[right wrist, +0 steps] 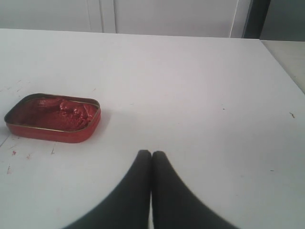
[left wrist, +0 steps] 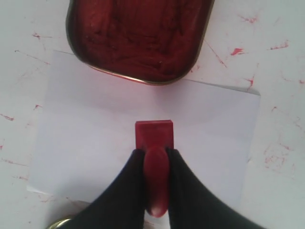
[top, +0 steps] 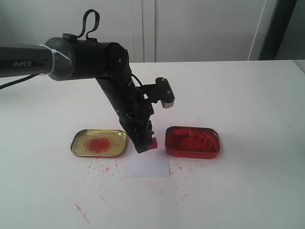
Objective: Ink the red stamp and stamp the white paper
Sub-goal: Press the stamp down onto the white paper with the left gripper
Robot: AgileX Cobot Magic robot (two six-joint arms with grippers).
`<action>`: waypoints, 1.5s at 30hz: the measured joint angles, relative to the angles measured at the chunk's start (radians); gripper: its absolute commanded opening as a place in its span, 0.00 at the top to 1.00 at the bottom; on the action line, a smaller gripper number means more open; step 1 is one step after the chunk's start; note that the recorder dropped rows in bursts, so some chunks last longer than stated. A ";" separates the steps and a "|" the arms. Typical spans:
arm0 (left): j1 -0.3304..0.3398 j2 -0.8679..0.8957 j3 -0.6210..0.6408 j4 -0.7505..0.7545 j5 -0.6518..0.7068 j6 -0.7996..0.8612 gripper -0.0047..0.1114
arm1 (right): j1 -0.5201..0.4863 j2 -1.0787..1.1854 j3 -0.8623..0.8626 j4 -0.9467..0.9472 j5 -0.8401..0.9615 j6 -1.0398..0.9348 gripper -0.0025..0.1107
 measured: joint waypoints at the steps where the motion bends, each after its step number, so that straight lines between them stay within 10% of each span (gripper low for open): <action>1: 0.000 0.000 0.000 0.000 0.000 0.000 0.96 | 0.000 0.000 0.000 0.000 0.000 0.000 0.98; 45: 0.003 0.040 0.015 -0.006 -0.006 0.000 0.96 | 0.000 0.000 0.000 0.000 0.000 0.000 0.98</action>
